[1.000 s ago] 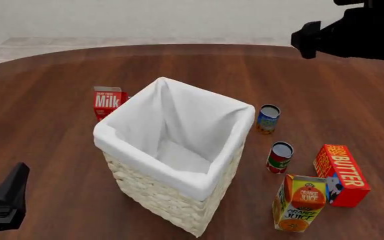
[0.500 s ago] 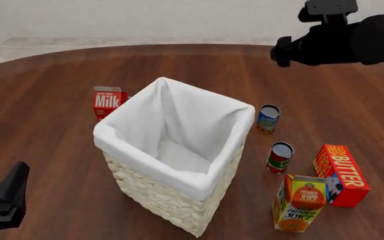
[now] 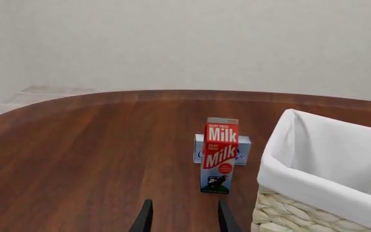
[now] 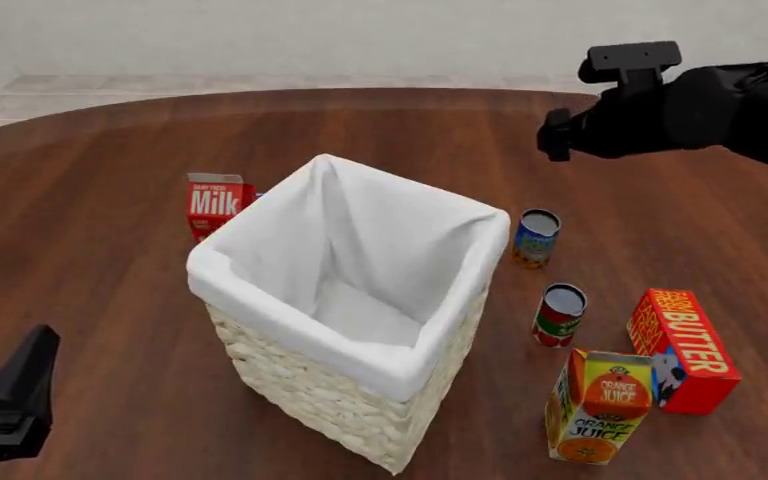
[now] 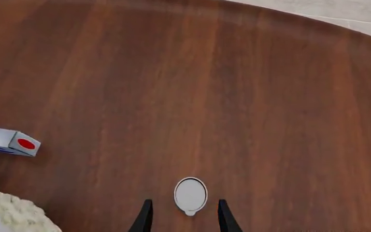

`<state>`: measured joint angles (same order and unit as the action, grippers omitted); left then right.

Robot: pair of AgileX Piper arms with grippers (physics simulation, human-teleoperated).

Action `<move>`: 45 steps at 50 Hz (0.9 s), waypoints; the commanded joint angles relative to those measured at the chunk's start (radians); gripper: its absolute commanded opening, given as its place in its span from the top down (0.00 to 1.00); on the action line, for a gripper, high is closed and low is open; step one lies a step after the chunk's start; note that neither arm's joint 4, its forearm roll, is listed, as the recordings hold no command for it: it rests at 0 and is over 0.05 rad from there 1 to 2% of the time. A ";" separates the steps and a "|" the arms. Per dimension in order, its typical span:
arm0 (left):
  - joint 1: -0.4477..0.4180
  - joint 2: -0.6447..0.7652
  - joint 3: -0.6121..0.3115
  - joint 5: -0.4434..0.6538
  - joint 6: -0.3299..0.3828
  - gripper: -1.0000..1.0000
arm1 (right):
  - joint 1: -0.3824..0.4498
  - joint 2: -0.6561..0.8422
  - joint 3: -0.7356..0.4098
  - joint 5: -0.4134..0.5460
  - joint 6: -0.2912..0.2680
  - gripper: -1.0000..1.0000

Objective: Pick up the alphabet soup and the tomato sauce, and put them in the basket.

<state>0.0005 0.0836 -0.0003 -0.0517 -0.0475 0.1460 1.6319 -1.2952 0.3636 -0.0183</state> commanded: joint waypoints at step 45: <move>-0.001 0.036 0.000 -0.030 0.001 0.00 | -0.015 0.272 -0.018 -0.048 0.014 0.00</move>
<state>-0.0014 0.1431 -0.0002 -0.1046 -0.0459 0.1110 1.8834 -1.3366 0.3329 -0.0227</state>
